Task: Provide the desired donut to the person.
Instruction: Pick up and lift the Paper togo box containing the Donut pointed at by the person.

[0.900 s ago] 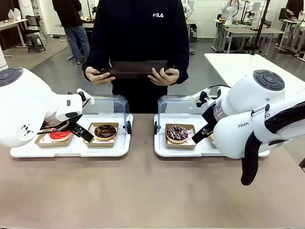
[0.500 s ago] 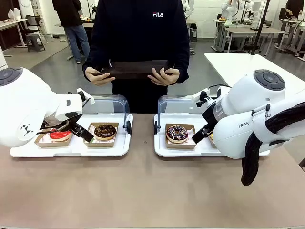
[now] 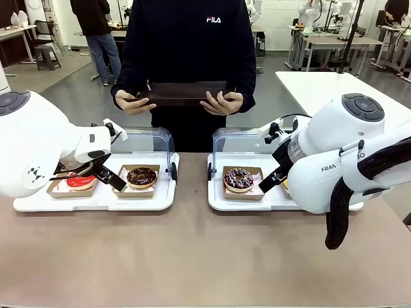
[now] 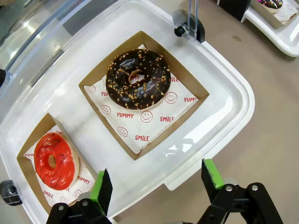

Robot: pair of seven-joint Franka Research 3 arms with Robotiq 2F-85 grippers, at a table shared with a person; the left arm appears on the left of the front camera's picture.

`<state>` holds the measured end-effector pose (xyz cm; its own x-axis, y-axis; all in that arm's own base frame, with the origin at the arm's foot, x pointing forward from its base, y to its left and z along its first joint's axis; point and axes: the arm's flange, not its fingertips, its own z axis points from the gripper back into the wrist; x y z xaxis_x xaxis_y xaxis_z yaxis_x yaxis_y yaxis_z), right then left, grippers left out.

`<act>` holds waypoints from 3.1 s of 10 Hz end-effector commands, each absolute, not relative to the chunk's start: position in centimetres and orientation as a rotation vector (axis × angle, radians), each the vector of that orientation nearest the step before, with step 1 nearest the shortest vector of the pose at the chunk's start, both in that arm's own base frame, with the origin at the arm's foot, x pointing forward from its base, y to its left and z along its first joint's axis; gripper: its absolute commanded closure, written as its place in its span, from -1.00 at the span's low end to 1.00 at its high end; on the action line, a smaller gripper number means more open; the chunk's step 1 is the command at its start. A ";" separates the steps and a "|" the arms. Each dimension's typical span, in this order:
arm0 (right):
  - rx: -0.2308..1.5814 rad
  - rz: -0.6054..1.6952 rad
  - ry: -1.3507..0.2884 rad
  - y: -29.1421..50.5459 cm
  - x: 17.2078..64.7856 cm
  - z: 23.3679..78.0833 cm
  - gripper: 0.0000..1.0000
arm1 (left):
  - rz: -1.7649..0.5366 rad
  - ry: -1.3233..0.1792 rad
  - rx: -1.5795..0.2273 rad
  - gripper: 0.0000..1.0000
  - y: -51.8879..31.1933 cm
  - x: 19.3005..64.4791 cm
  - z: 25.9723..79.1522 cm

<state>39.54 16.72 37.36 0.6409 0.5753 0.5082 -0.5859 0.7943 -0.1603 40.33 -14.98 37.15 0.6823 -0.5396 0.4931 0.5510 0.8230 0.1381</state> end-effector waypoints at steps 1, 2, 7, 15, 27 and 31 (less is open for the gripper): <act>0.020 0.662 -0.572 16.7 39.5 37.4 -1.00 | -0.612 -0.546 -0.022 -1.00 -15.0 40.3 37.2; 0.020 0.662 -0.572 16.7 39.5 37.4 -1.00 | -0.612 -0.546 -0.022 -1.00 -15.0 40.3 37.2; 0.020 0.662 -0.572 16.7 39.5 37.4 -1.00 | -0.612 -0.546 -0.022 -1.00 -15.0 40.3 37.2; 0.287 0.965 -0.623 -0.9 36.7 50.7 -1.00 | -0.778 -0.487 -0.298 -1.00 1.1 33.0 46.9; 0.408 0.957 -0.797 -5.5 36.8 49.7 -1.00 | -0.925 -0.679 -0.281 -1.00 6.6 30.7 48.5; 0.401 0.966 -0.794 -5.2 36.9 50.0 -1.00 | -0.932 -0.698 -0.292 -1.00 7.1 30.3 48.8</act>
<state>36.60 -5.29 50.07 0.3489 0.5838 0.7331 -0.8388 0.5433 -0.0334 32.22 7.35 50.49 0.4352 -0.6374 0.6358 0.8006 0.5970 0.0506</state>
